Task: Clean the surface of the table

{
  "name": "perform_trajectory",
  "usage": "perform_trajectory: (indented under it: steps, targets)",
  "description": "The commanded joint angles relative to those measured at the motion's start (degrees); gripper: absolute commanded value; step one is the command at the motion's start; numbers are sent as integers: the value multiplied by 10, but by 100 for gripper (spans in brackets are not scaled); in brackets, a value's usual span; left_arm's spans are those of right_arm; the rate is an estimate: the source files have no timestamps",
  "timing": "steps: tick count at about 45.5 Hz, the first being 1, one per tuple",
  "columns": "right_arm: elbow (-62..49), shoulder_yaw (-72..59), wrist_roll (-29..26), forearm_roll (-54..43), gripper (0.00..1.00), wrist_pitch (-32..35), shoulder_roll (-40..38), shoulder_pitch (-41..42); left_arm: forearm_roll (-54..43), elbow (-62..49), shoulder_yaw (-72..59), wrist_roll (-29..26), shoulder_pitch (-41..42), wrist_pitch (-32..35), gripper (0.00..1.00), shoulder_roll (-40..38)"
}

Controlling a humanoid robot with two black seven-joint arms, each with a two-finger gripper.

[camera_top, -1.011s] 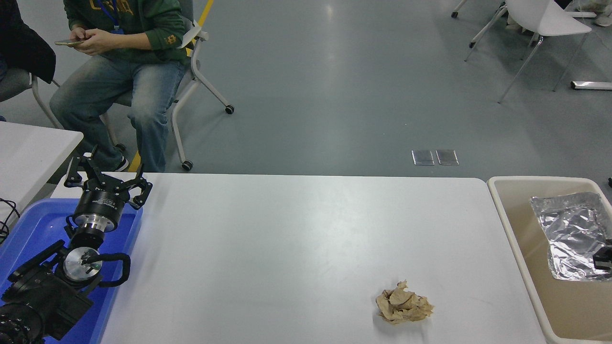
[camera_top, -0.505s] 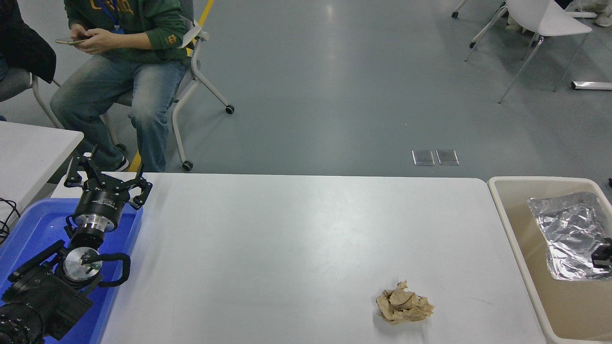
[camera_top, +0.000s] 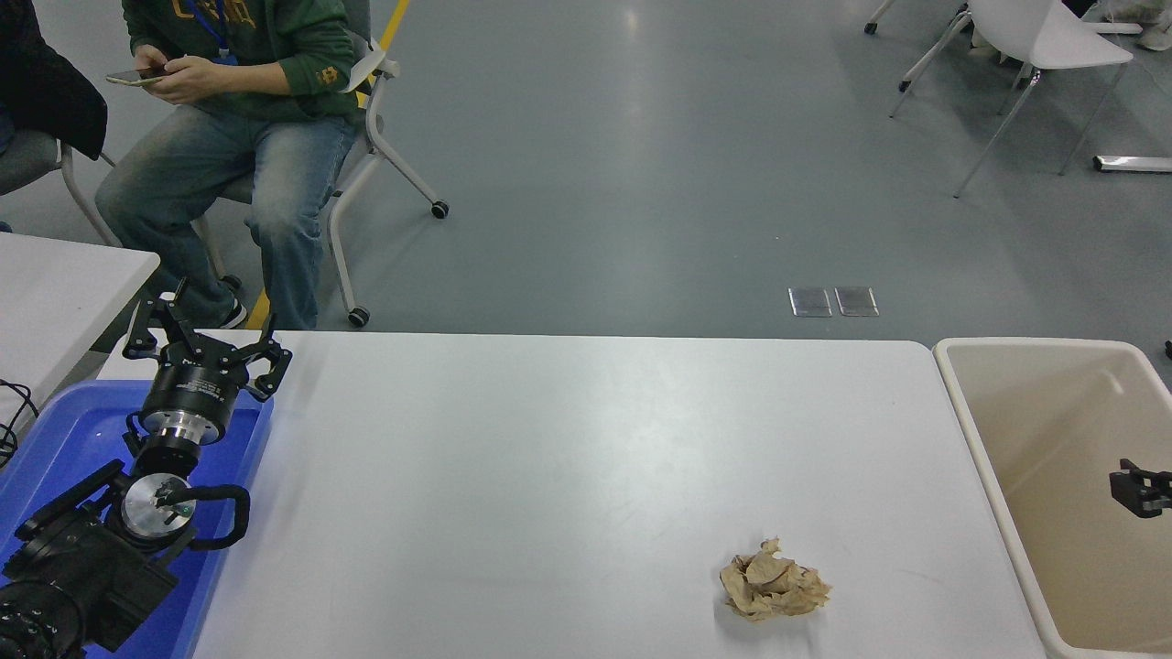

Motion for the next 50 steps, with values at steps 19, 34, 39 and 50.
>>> perform_trajectory:
  steps: [19,34,39,50]
  targets:
    - [-3,11,-2,19,100,21,-1,28,0,0,0,0,0,0,100,0]
    - [-4,30,-11,121,100,31,-10,40,0,0,0,1,1,0,100,0]
    - [-4,54,-18,186,100,31,-9,41,0,0,0,0,0,0,100,0]
    - [36,139,-17,229,100,32,-12,86,0,0,0,0,0,0,100,0]
